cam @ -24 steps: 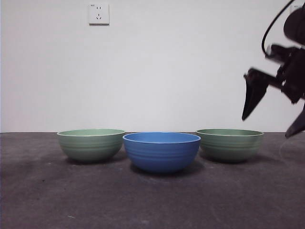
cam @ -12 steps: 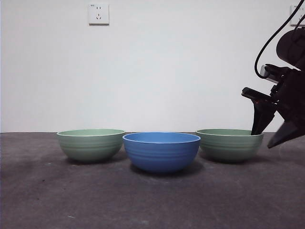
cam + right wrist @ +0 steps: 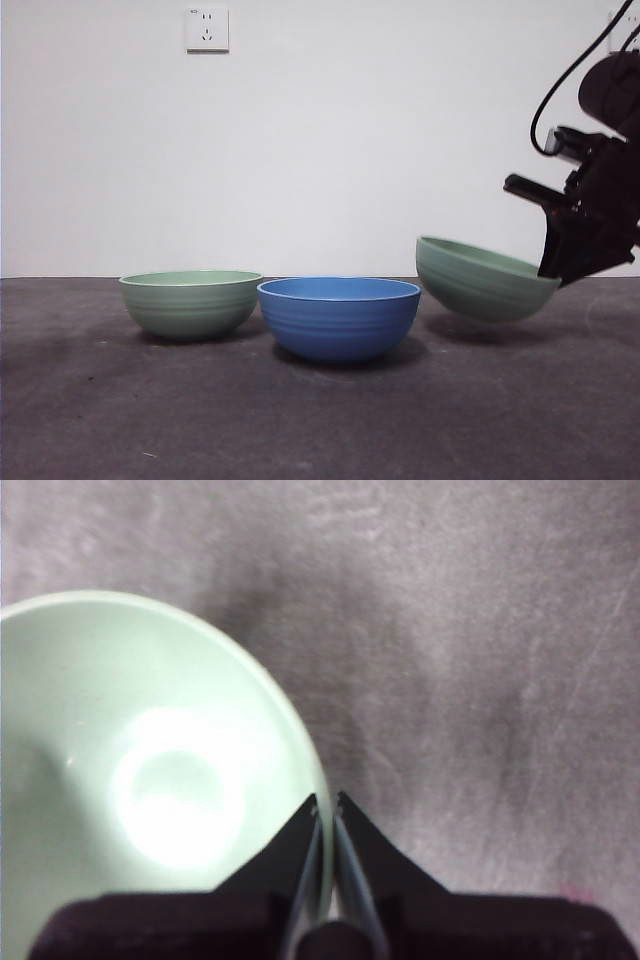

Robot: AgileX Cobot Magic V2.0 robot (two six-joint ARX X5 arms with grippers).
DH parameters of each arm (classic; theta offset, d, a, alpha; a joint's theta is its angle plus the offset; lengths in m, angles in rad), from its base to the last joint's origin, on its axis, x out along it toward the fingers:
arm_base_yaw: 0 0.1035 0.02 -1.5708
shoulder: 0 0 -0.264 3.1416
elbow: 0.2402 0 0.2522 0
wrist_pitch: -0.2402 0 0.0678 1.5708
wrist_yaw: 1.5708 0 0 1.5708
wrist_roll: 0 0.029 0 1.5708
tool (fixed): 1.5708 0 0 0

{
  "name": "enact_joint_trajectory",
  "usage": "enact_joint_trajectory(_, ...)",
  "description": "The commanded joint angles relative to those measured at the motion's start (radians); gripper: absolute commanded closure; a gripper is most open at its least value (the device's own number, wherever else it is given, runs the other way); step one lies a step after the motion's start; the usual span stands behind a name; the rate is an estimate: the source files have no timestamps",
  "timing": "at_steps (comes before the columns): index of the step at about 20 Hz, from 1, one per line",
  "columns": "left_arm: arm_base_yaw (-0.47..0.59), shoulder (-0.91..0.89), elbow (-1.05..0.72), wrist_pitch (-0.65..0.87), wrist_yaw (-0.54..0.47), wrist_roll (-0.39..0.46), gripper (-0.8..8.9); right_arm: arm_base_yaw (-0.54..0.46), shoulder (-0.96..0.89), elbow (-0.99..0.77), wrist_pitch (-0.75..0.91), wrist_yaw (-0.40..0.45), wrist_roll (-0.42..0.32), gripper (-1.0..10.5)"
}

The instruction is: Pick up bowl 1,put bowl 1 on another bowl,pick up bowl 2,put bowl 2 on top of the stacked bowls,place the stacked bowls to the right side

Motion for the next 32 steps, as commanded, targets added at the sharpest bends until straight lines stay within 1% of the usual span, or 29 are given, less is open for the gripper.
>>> enact_joint_trajectory(1,0.000,-0.002,0.002,0.001,0.005,-0.003,2.51,0.022,-0.089,0.002,0.006,-0.005,0.018,9.6)
enact_joint_trajectory(4,0.000,-0.002,0.002,0.002,0.005,-0.003,2.51,0.079,-0.196,0.005,-0.018,-0.005,0.025,9.6)
enact_joint_trajectory(8,-0.007,-0.002,0.002,0.002,0.005,-0.003,2.52,0.224,-0.229,0.034,-0.091,0.007,0.024,9.6)
enact_joint_trajectory(9,-0.014,-0.002,0.002,0.002,0.005,-0.003,2.52,0.264,-0.221,0.041,-0.090,0.032,0.025,9.6)
enact_joint_trajectory(11,-0.031,-0.002,0.002,0.002,0.005,-0.003,2.52,0.337,-0.201,0.063,-0.089,0.109,0.024,9.6)
enact_joint_trajectory(13,-0.048,-0.002,0.002,0.001,0.004,-0.003,2.51,0.380,-0.167,0.089,-0.092,0.132,0.024,9.6)
enact_joint_trajectory(15,-0.066,-0.002,0.002,0.001,0.003,-0.003,2.51,0.399,-0.121,0.116,-0.109,0.149,0.024,9.6)
enact_joint_trajectory(17,-0.080,-0.002,0.002,0.001,0.000,-0.003,2.52,0.414,-0.077,0.134,-0.124,0.190,0.021,9.6)
enact_joint_trajectory(23,-0.114,0.012,0.002,0.000,-0.041,-0.003,2.51,0.420,0.012,0.137,-0.137,0.188,0.021,9.6)
enact_joint_trajectory(28,-0.138,0.060,0.002,-0.002,-0.060,-0.002,2.51,0.445,0.024,0.137,-0.158,0.209,-0.021,9.6)
enact_joint_trajectory(29,-0.141,0.073,0.002,-0.002,-0.075,-0.002,2.52,0.445,0.024,0.137,-0.164,0.208,-0.023,9.3)
enact_joint_trajectory(31,-0.144,0.102,0.002,0.001,-0.097,0.001,2.51,0.445,0.024,0.137,-0.171,0.208,-0.021,7.9)
enact_joint_trajectory(32,-0.144,0.117,0.002,0.004,-0.101,0.001,2.51,0.445,0.024,0.137,-0.171,0.207,-0.021,7.8)
